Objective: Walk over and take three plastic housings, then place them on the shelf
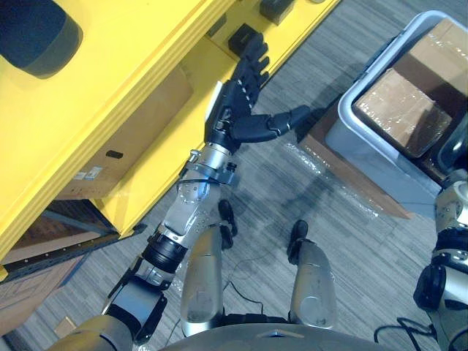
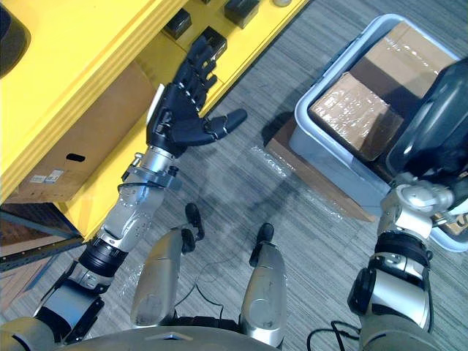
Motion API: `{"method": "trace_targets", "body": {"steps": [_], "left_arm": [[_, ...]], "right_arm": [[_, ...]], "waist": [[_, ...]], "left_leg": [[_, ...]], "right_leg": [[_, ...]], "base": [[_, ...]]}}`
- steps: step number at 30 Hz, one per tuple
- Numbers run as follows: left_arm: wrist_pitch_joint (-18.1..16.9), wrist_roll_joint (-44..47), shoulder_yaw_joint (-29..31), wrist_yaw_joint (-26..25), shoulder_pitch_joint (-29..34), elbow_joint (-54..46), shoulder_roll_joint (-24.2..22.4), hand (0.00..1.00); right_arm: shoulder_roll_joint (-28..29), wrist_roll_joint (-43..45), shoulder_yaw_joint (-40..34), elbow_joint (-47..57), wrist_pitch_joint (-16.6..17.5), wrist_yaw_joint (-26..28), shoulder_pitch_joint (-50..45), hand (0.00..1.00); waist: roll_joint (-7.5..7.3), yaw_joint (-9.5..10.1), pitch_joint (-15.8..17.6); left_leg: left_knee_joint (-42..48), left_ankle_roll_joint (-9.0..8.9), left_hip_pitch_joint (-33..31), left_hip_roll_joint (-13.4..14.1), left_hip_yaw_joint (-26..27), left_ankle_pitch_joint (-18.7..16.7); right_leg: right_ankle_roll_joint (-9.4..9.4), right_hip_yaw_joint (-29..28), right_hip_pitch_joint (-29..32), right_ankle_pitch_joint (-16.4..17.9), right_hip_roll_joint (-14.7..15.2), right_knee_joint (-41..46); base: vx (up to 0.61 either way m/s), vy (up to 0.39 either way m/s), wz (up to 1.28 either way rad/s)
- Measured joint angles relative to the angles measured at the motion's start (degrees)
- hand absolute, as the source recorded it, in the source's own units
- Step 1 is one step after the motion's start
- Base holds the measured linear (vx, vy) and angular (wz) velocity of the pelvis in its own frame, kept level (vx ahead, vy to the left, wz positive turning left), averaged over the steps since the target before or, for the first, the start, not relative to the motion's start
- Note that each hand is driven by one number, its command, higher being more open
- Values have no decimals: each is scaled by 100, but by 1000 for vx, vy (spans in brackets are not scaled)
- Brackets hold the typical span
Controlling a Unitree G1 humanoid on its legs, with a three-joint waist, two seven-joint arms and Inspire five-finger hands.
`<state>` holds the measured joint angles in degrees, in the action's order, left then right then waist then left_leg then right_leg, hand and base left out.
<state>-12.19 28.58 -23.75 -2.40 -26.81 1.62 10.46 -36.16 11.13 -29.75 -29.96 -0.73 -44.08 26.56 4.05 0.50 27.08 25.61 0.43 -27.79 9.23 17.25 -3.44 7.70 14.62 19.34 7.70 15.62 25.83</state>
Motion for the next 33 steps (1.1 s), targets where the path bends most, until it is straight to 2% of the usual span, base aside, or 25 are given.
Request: {"method": "trace_targets", "body": {"steps": [1,3,4,5,6,8,11,13,17,18,24,28,33], "left_arm": [[61,3,-36,2,29,-2,-12,100],[357,5,-126,57,213,-30,-47,100],[405,4,-152,60,271,-50,-37,100],[509,4,-197,59,370,-71,-21,100],[598,3,-248,57,438,-73,-24,100],[722,8,-306,60,467,-76,-33,100],[782,104,-270,38,477,-76,-50,100],[814,494,-201,10,488,-75,-62,100],[821,1326,-79,49,491,-68,-270,100],[803,1680,-33,189,490,-68,-374,100],[749,2548,-124,562,470,-66,-503,100],[724,2698,-222,487,458,50,-543,100],[716,2160,-361,-143,456,177,-564,100]], "right_arm": [[1,-119,0,258,108,-33,-104,0],[114,-712,12,905,649,-182,-434,0],[175,-871,18,997,775,-225,-495,0],[312,-1157,75,1093,1040,-323,-591,0],[419,-1417,159,1116,1232,-403,-650,0],[567,-1739,277,1235,1410,-491,-812,0],[788,-2235,530,1491,1579,-533,-1057,0],[1066,-2674,829,1728,1624,-526,-1287,0],[1448,-3241,1309,1967,1624,-456,-1632,0],[1507,-3394,1520,1967,1621,-372,-1690,0],[1686,-3572,2327,1967,1642,-202,-1685,0],[1710,-3568,2719,1966,1676,-191,-1663,0],[1866,-3543,3059,1964,1863,-192,-1615,0]], "waist": [[-41,-25,8],[-271,-120,-73],[-352,-149,-133],[-524,-197,-294],[-622,-277,-455],[-721,-349,-647],[-715,-459,-761],[-639,-528,-835],[-523,-550,-1008],[-494,-547,-1077],[-492,-545,-1461],[-528,-535,-1639],[-532,-554,-1775]], "left_leg": [[-14,-12,86,2,22,-10],[-151,2,464,-4,64,-11],[-233,-13,555,-10,94,0],[-441,-45,710,-46,131,62],[-666,-59,836,-77,135,138],[-963,-94,1011,-143,145,230],[-1344,-86,1313,-265,176,413],[-1572,-88,1541,-312,202,489],[-1917,-106,1883,-377,267,612],[-2071,-107,2035,-407,295,662],[-2968,-144,2555,-550,359,1039],[-3077,-120,2645,-583,361,1131],[-3081,-94,2648,-563,358,1261]], "right_leg": [[9,-4,-84,-6,-1,-32],[60,-9,-483,-74,-57,-295],[51,-40,-564,-103,-85,-403],[51,-50,-716,-179,-123,-663],[56,-50,-874,-316,-183,-951],[55,-56,-1085,-482,-263,-1366],[63,-71,-1349,-627,-283,-1709],[63,-93,-1513,-686,-293,-1831],[58,-107,-1703,-734,-292,-1913],[53,-176,-1782,-756,-293,-1942],[44,-248,-1953,-850,-325,-2126],[43,-250,-2050,-850,-323,-2247],[-14,-233,-2088,-813,-355,-2329]], "base": [[81,4,-12],[102,0,-10],[123,-8,-16],[127,-23,-10],[145,-23,-9],[107,-19,-3],[85,-4,-2],[38,12,-4],[29,9,-8],[9,33,-13],[-4,30,-6],[-32,34,-1],[-65,8,-1]]}}
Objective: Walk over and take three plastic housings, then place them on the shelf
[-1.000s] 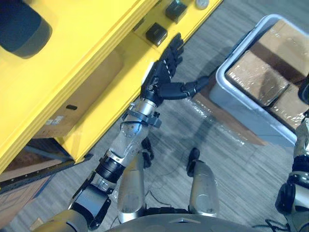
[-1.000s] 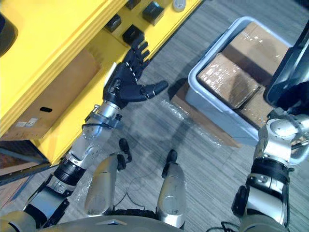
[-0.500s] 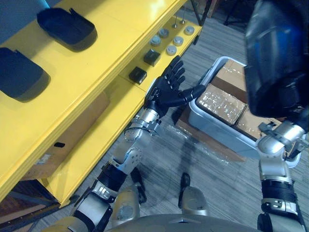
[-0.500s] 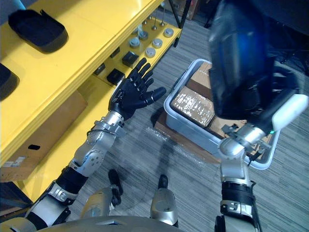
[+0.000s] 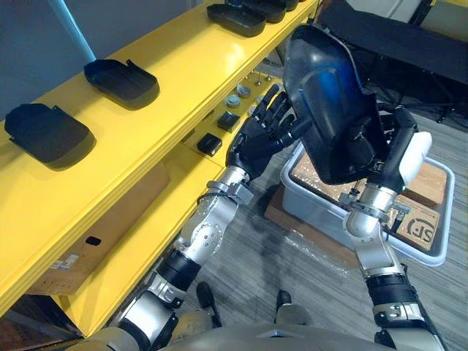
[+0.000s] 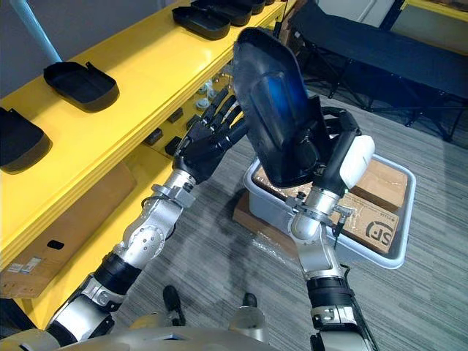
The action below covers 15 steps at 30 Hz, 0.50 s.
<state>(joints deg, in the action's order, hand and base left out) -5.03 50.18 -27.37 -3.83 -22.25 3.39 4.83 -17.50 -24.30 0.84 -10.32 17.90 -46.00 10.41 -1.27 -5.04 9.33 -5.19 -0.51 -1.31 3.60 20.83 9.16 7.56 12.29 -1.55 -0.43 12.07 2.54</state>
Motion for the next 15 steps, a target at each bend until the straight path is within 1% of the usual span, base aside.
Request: {"method": "trace_targets", "body": {"steps": [1,2,3,4,5,6,7,8,9,10,11,13,15], "left_arm": [[-4,-154,-43,-109,0,51,-22,100],[-13,-386,-109,-302,1,137,-67,100],[-22,-744,-159,-604,2,255,-128,100],[-109,-1081,-158,-924,7,385,-211,100],[-215,-1302,-150,-1190,15,419,-234,100],[-298,-1440,-142,-1348,18,419,-234,100],[-504,-1622,-75,-1567,19,418,-236,100],[-699,-1683,57,-1681,19,416,-236,100],[-782,-1683,144,-1722,20,414,-241,100],[-946,-1659,357,-1753,22,415,-242,100],[-991,-1641,402,-1726,22,415,-245,100],[-1079,-1399,539,-1580,22,413,-245,100],[-1089,-936,564,-1313,43,413,-243,100]], "right_arm": [[2,0,49,0,9,0,0,0],[11,0,118,0,22,0,3,0],[45,6,203,0,24,0,9,0],[100,4,270,0,25,0,11,0],[157,2,303,0,32,-1,11,0],[199,3,316,0,33,-3,11,0],[274,4,327,-4,32,-4,11,0],[310,5,355,-16,32,-13,9,0],[324,5,379,-18,31,-16,8,0],[353,7,440,-17,31,-21,8,0],[372,5,448,-17,31,-21,8,0],[420,11,450,-18,31,-21,6,0],[476,26,548,-29,31,-21,6,0]], "waist": [[1,3,-17],[-1,6,-44],[-4,7,-85],[-5,9,-118],[-8,9,-124],[-9,10,-125],[-10,27,-125],[-13,38,-127],[-19,40,-131],[-40,78,-145],[-49,92,-150],[-72,167,-165],[-136,207,-205]], "left_leg": [[0,-1,0,6,-3,11],[-1,1,0,11,-14,27],[-1,-3,0,16,-28,41],[-2,-11,-1,17,-46,43],[-2,-22,-1,17,-65,42],[-2,-24,-6,17,-78,47],[-2,-25,-17,16,-101,58],[-2,-21,-21,11,-140,68],[-1,-18,-22,9,-159,73],[-1,-16,-23,10,-179,80],[-1,-16,-23,11,-184,82],[-1,-11,-22,7,-199,86],[0,14,-27,-4,-232,103]], "right_leg": [[-5,2,-1,2,-6,-1],[-47,10,-11,28,-13,-11],[-49,25,-30,21,-18,-53],[-47,51,-35,19,-19,-64],[-47,69,-35,19,-20,-64],[-46,84,-36,19,-20,-64],[-46,109,-38,18,-19,-65],[-45,144,-59,16,-17,-70],[-45,158,-69,16,-17,-71],[-46,170,-81,15,-20,-73],[-46,174,-85,15,-22,-74],[-46,189,-101,11,-22,-86],[-40,232,-151,-12,-23,-153]], "base": [[-52,6,1],[-47,10,4],[-60,18,7],[-72,26,8],[-60,26,8],[-49,25,9],[-33,21,13],[-25,19,14],[-12,16,14],[-1,11,9],[9,8,7],[18,3,6],[30,4,7]]}}
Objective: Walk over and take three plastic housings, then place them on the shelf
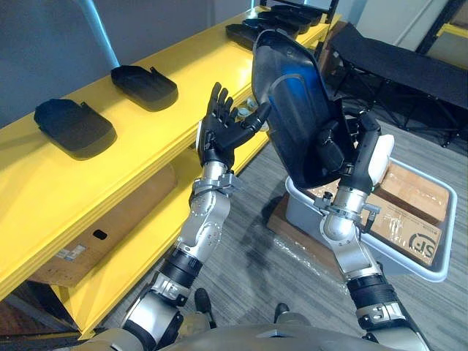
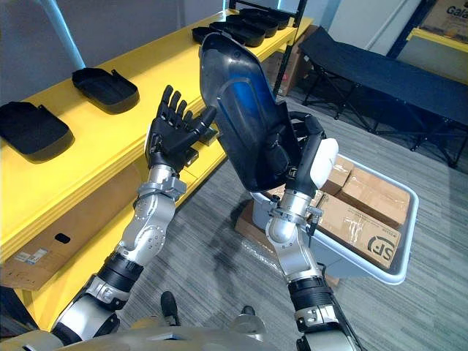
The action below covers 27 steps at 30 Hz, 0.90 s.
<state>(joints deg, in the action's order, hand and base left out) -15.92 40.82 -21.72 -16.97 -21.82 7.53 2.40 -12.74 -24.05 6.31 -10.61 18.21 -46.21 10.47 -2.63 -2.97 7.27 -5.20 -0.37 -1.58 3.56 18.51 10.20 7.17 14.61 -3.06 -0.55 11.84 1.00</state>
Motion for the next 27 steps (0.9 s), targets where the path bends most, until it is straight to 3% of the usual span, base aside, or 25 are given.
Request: {"method": "trace_targets", "body": {"steps": [4,8,12,27], "left_arm": [[68,549,-174,343,2,0,-5,100],[510,1238,-466,832,2,8,-21,100],[741,1906,-449,1413,1,210,-14,100],[804,1689,-727,1555,0,228,78,100]], "right_arm": [[78,2,306,-8,2,10,0,0],[208,10,373,-105,9,4,1,0],[206,23,338,-242,9,-49,1,0],[188,250,500,-244,9,-158,90,0]], "waist": [[-90,-24,-58],[-123,-27,-79],[-121,-55,-103],[-125,-37,-272]], "left_leg": [[0,0,-10,-7,6,0],[0,-1,-4,-5,12,4],[0,-3,15,7,44,6],[1,-6,18,8,47,5]], "right_leg": [[21,-7,-5,-21,-1,-17],[42,-14,-6,-34,-4,-16],[32,-51,-1,-41,-13,-17],[-6,-57,1,-38,-12,-29]], "base": [[34,2,0],[0,0,0],[-2,6,-4],[0,1,0]]}}
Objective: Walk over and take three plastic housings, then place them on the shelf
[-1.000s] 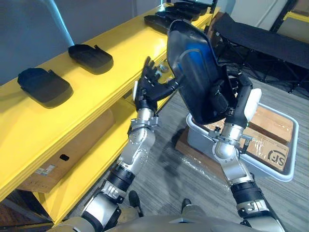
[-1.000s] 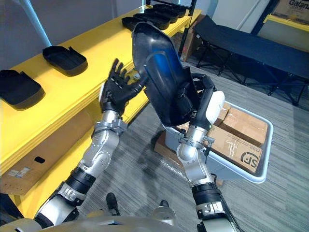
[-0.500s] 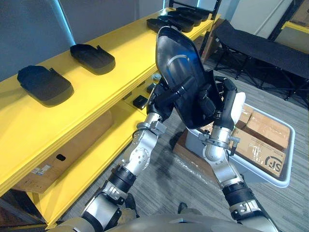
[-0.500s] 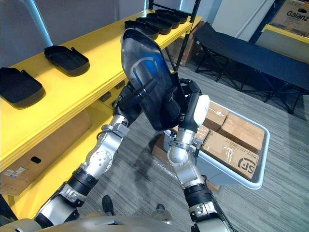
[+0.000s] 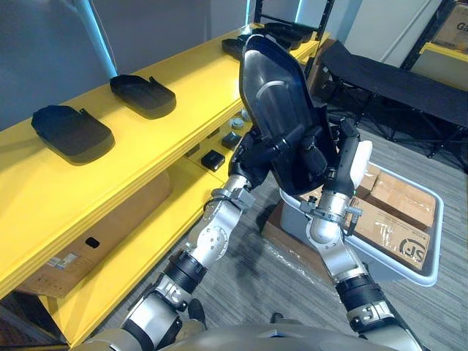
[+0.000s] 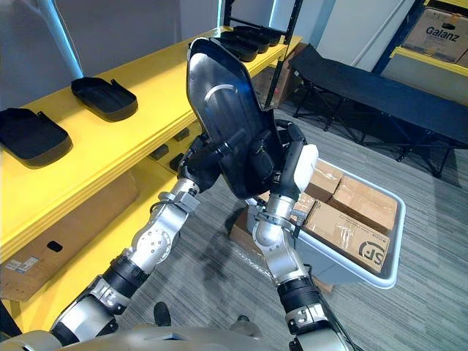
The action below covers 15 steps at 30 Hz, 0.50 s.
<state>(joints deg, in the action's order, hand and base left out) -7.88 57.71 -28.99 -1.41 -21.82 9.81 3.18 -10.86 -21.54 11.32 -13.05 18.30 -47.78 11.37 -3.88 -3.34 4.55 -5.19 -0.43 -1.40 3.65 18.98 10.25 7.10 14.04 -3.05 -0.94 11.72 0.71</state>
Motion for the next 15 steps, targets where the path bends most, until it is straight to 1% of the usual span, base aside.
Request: {"method": "trace_targets", "body": {"steps": [1,2,11,13,15], "left_arm": [[32,-23,1,-9,0,0,2,100],[44,-39,0,-19,0,0,2,0],[62,-427,-12,-236,0,0,3,0],[62,-425,58,-401,0,71,4,0],[-9,-425,119,-497,0,190,4,0]], "right_arm": [[0,0,12,0,0,4,23,0],[0,0,20,0,0,6,37,0],[6,31,118,2,18,22,90,0],[4,12,158,12,140,-21,90,0],[2,-1,252,23,230,-28,87,0]], "waist": [[0,3,0],[0,3,0],[4,15,-3],[10,-5,-7],[15,-4,-10]], "left_leg": [[0,-1,0,0,-2,-1],[0,-1,0,0,-3,-1],[1,-3,4,1,-4,-2],[1,-3,12,4,2,-2],[1,-5,15,12,3,-3]], "right_leg": [[-1,1,0,-1,0,1],[-2,2,0,-1,0,2],[-5,1,-2,-4,-1,3],[-5,-6,-2,-4,-3,2],[-5,-7,-4,-4,-11,2]], "base": [[0,0,0],[0,0,0],[0,0,0],[0,0,0],[0,0,0]]}}
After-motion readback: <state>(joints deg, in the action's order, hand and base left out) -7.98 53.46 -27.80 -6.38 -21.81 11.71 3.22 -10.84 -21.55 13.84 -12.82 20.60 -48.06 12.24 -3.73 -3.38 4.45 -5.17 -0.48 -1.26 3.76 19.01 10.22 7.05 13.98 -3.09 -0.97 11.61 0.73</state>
